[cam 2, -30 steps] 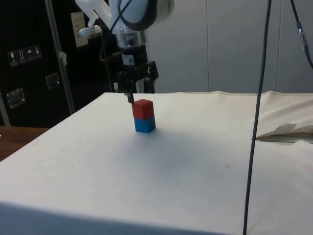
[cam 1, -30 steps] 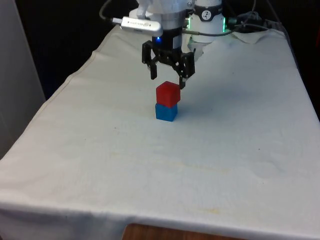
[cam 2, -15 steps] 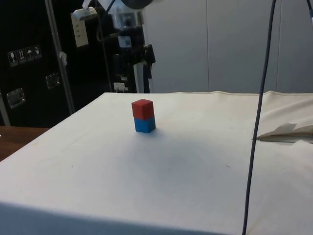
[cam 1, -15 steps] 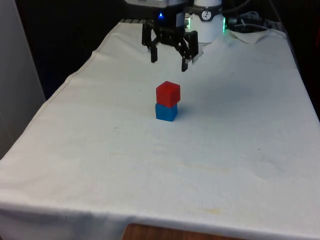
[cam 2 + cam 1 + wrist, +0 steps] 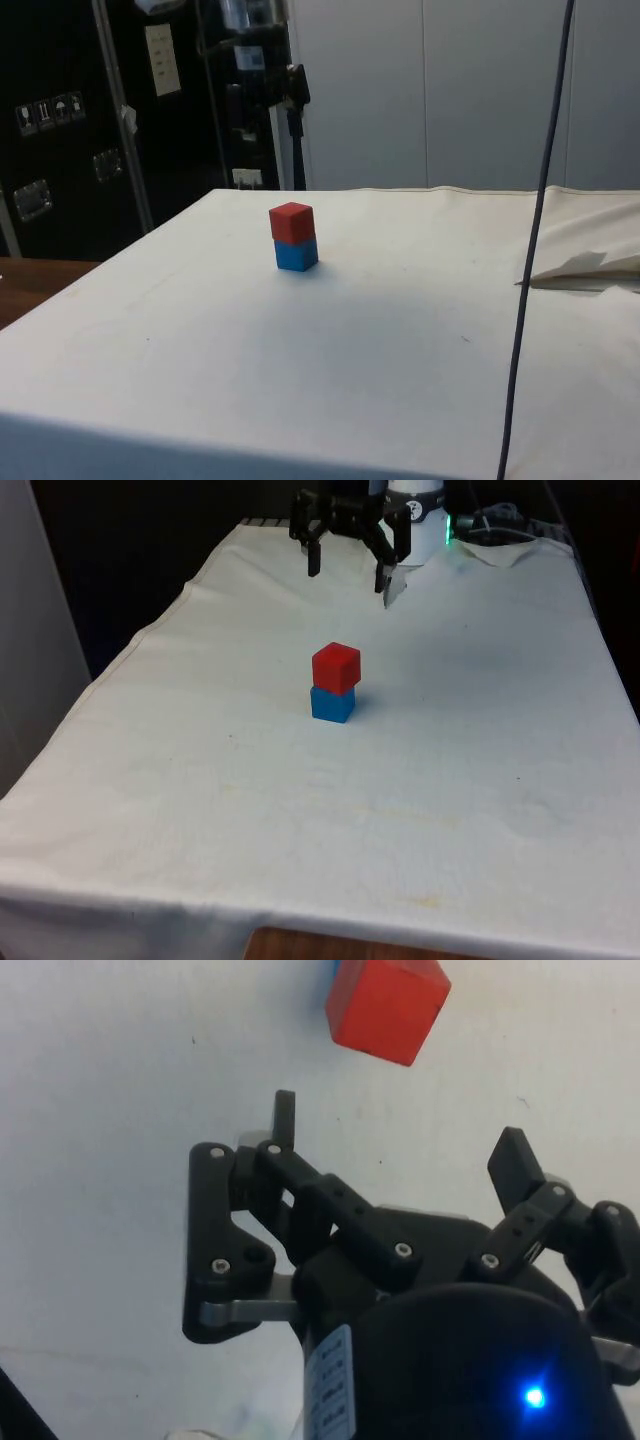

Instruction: Stack the two cubes.

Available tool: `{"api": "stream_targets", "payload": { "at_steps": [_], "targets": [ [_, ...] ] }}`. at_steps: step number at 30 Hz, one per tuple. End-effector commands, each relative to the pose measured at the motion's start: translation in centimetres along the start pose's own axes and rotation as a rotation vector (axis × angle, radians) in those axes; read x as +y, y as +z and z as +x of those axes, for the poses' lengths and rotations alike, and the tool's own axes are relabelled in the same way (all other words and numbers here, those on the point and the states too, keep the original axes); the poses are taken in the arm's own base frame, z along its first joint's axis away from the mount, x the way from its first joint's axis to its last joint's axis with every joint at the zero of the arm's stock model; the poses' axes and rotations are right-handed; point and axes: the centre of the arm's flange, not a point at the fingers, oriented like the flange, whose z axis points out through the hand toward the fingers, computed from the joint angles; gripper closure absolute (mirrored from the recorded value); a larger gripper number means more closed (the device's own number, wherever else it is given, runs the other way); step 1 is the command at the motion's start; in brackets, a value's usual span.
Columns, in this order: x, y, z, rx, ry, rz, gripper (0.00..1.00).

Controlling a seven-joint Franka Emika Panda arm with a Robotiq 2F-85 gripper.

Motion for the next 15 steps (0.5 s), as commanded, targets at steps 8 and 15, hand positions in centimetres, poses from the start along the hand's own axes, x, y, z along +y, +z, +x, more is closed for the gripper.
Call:
{"api": "stream_targets", "payload": {
  "at_steps": [8, 15],
  "targets": [
    [-0.5, -1.7, -0.6, 0.008, -0.054, -0.011, 0.00],
    [-1.0, -2.6, -0.9, 0.015, -0.094, -0.011, 0.00]
  ]
}}
